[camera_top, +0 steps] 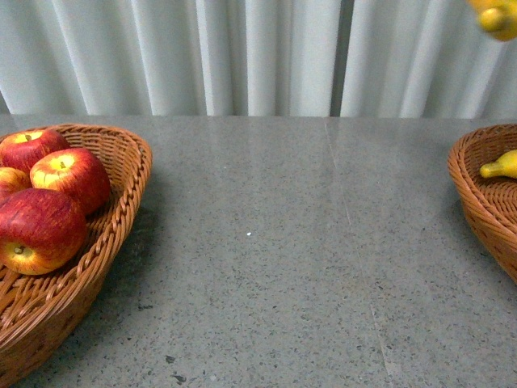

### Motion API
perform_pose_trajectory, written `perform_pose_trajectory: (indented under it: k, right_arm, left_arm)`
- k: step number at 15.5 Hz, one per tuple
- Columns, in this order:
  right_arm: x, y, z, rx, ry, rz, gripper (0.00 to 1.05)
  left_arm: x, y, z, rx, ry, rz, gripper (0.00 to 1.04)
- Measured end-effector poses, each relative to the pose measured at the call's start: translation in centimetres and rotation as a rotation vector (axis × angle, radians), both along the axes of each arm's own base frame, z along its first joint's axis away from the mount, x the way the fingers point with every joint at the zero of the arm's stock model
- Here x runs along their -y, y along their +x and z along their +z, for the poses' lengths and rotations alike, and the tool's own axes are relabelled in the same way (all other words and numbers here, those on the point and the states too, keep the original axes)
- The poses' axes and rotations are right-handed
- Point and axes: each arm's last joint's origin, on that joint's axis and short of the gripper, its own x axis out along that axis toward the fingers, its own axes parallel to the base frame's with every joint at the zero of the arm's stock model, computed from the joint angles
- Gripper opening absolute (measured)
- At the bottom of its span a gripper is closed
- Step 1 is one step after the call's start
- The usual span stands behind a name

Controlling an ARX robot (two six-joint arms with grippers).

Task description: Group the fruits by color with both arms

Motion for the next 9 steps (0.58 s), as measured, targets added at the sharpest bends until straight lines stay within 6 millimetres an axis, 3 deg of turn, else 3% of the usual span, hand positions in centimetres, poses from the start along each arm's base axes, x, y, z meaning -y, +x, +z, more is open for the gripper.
perform_pose_trajectory:
  k: [1, 3, 4, 6, 7, 9]
  right_arm:
    - [2.4, -1.8, -0.4, -0.032, 0.005, -0.067, 0.38]
    - [6.4, -6.0, -3.5, -0.146, -0.01, -0.177, 0.38]
    - [7.6, -8.3, -4.8, -0.195, -0.011, -0.199, 0.38]
    - [9.2, -12.1, -5.4, -0.21, -0.042, -0.231, 0.38]
    - [9.6, -13.6, -5.7, -0.212, -0.067, -0.238, 0.43]
    - [9.8, -14.8, -6.4, -0.219, -0.081, -0.217, 0.65]
  left_arm:
    - [0.0, 0.0, 0.0, 0.0, 0.0, 0.0, 0.98]
    - [0.0, 0.0, 0.0, 0.0, 0.0, 0.0, 0.98]
    - [0.0, 0.0, 0.0, 0.0, 0.0, 0.0, 0.98]
    - [0.0, 0.0, 0.0, 0.0, 0.0, 0.0, 0.98]
    - [0.0, 0.0, 0.0, 0.0, 0.0, 0.0, 0.98]
    - [0.0, 0.0, 0.0, 0.0, 0.0, 0.0, 0.98]
